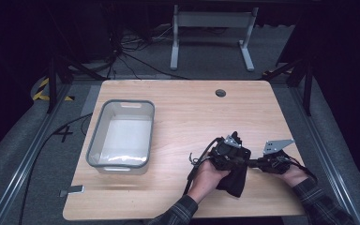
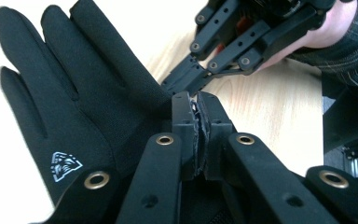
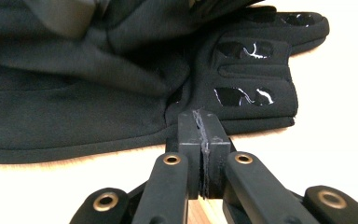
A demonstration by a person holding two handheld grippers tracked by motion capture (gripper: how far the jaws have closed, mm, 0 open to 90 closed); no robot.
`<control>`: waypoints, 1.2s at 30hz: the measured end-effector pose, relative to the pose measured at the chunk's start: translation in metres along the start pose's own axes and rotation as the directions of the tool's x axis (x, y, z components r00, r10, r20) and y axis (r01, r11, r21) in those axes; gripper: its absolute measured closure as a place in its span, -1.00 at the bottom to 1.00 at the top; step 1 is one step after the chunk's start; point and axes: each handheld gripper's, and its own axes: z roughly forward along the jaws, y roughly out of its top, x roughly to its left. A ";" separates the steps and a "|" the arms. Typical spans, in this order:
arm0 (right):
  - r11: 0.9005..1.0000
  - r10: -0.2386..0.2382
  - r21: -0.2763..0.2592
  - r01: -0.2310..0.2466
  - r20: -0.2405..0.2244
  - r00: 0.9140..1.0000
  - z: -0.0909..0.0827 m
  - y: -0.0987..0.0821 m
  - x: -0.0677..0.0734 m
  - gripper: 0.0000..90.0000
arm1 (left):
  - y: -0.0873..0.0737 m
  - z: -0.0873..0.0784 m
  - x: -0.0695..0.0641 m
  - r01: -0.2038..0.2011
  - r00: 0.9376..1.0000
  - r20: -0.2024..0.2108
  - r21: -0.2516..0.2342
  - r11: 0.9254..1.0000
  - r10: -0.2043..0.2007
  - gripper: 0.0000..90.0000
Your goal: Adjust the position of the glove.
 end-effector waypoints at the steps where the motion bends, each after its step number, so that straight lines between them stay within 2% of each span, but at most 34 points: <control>1: 1.000 0.000 0.000 0.000 0.000 1.000 0.000 0.000 0.000 1.00 | 0.000 0.000 0.000 0.000 1.000 0.000 0.000 1.000 0.000 0.92; 4: 1.000 0.001 -0.001 -0.001 -0.002 1.000 0.000 0.000 0.000 1.00 | -0.001 0.007 -0.003 -0.017 1.000 0.026 0.005 1.000 0.017 0.90; 6: 1.000 0.001 0.000 -0.001 -0.003 1.000 0.000 0.000 0.000 1.00 | -0.001 0.007 -0.004 -0.026 0.998 0.052 -0.007 1.000 0.026 0.83; 8: 1.000 0.005 -0.004 -0.005 -0.003 1.000 -0.001 0.000 -0.001 1.00 | 0.000 0.005 -0.006 -0.039 0.997 0.060 -0.020 0.999 0.040 0.75; 12: 0.999 0.016 -0.032 -0.016 0.016 1.000 -0.010 -0.001 -0.006 0.99 | 0.002 -0.008 -0.008 -0.062 0.996 0.054 -0.058 0.996 0.065 0.77; 14: 0.999 0.031 -0.045 -0.030 0.025 0.999 -0.015 -0.003 -0.010 0.93 | 0.002 -0.017 -0.007 -0.066 0.997 0.035 -0.068 0.995 0.068 0.88; 16: 0.998 0.049 -0.051 -0.047 0.032 0.998 -0.019 -0.006 -0.014 0.81 | 0.000 -0.024 -0.004 -0.069 0.997 0.008 -0.068 0.995 0.070 0.99; 18: 0.997 0.061 -0.058 -0.058 0.047 0.997 -0.022 -0.009 -0.017 0.57 | -0.002 -0.030 0.000 -0.064 0.998 -0.022 -0.065 0.996 0.062 1.00; 19: 0.997 0.061 -0.058 -0.058 0.047 0.997 -0.022 -0.009 -0.017 0.57 | -0.002 -0.030 0.000 -0.064 0.998 -0.022 -0.065 0.996 0.062 1.00; 20: 0.996 0.072 -0.059 -0.069 0.054 0.996 -0.023 -0.011 -0.019 0.43 | -0.005 -0.033 0.005 -0.056 0.998 -0.043 -0.058 0.997 0.054 1.00; 21: 0.995 0.085 -0.056 -0.080 0.079 0.993 -0.025 -0.014 -0.022 0.13 | -0.006 -0.034 0.007 -0.056 0.997 -0.055 -0.058 0.997 0.052 1.00; 23: 0.995 0.096 -0.045 -0.091 0.118 0.988 -0.026 -0.018 -0.026 -0.13 | -0.009 -0.035 0.013 -0.042 0.997 -0.070 -0.049 0.998 0.039 1.00; 25: 0.993 0.114 -0.039 -0.109 0.157 0.981 -0.027 -0.024 -0.033 -0.29 | -0.010 -0.033 0.016 -0.034 0.997 -0.072 -0.041 0.999 0.031 1.00; 27: 0.991 0.132 -0.051 -0.125 0.172 0.976 -0.028 -0.027 -0.039 -0.40 | -0.011 -0.028 0.017 -0.029 0.997 -0.070 -0.037 0.999 0.026 1.00; 30: 0.988 0.149 -0.058 -0.140 0.197 0.969 -0.029 -0.031 -0.046 -0.52 | -0.010 -0.019 0.014 -0.041 0.998 -0.054 -0.021 0.999 0.040 1.00; 32: 0.988 0.153 -0.058 -0.144 0.199 0.968 -0.028 -0.033 -0.047 -0.55 | -0.008 -0.011 0.011 -0.040 0.998 -0.041 -0.018 0.999 0.039 1.00; 36: 0.989 0.146 -0.061 -0.137 0.204 0.968 -0.027 -0.033 -0.047 -0.58 | -0.004 0.009 0.000 -0.081 0.996 -0.022 0.023 0.996 0.081 1.00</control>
